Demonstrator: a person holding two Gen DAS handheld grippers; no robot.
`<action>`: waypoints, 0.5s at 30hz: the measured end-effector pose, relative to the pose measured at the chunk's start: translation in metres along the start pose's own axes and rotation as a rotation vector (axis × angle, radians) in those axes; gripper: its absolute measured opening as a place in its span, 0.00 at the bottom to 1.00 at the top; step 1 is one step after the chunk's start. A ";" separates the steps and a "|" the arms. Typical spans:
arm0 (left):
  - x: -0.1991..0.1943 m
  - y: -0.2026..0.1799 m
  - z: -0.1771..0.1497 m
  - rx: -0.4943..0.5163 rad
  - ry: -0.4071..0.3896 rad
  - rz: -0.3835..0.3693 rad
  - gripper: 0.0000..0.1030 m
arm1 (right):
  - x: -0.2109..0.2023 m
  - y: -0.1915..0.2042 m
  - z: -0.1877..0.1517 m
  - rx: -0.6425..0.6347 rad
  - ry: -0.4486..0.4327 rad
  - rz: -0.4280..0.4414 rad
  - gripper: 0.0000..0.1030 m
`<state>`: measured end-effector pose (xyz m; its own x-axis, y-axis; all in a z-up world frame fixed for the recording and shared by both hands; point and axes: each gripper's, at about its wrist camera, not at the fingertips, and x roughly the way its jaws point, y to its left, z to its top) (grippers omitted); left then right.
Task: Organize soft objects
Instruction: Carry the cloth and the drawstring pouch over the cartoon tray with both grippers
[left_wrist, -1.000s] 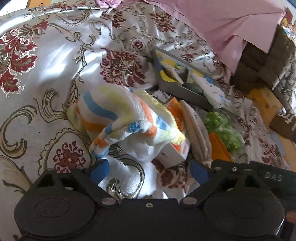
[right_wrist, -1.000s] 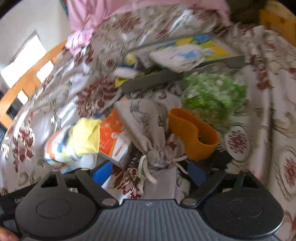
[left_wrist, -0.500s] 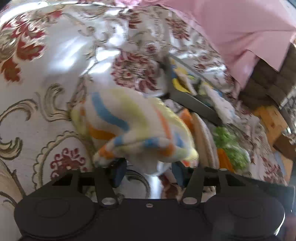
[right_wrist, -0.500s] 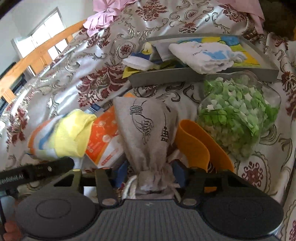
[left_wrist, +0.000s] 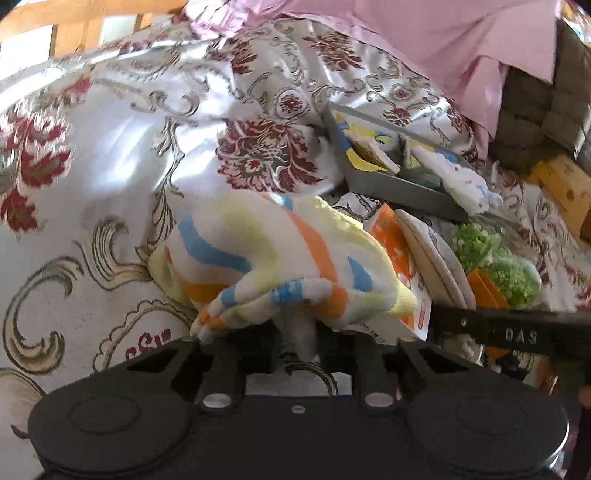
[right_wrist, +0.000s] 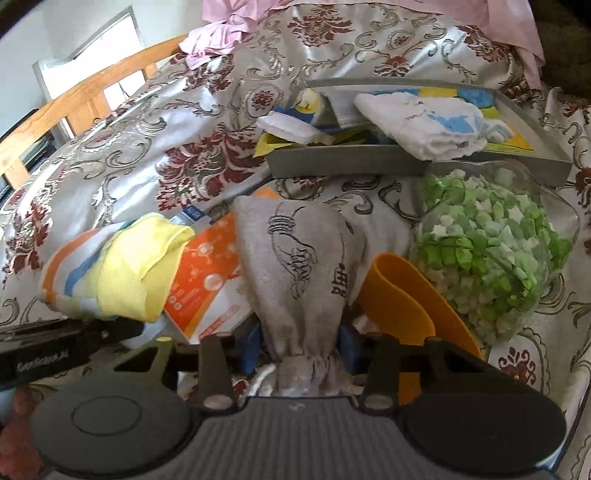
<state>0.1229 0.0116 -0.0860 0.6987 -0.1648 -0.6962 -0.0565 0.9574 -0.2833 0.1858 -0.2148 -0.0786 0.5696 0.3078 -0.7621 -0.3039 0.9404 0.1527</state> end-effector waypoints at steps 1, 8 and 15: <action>-0.001 -0.002 -0.001 0.017 -0.005 0.005 0.12 | 0.000 -0.001 0.000 0.004 0.001 -0.001 0.43; -0.017 -0.015 -0.004 0.093 -0.076 -0.011 0.05 | -0.002 -0.002 -0.004 0.012 -0.010 0.001 0.33; -0.037 -0.026 -0.006 0.139 -0.141 -0.154 0.05 | -0.013 0.000 -0.004 -0.005 -0.060 -0.023 0.23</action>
<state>0.0945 -0.0087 -0.0571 0.7845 -0.2854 -0.5505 0.1495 0.9486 -0.2788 0.1749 -0.2192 -0.0708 0.6212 0.2947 -0.7261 -0.2944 0.9465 0.1323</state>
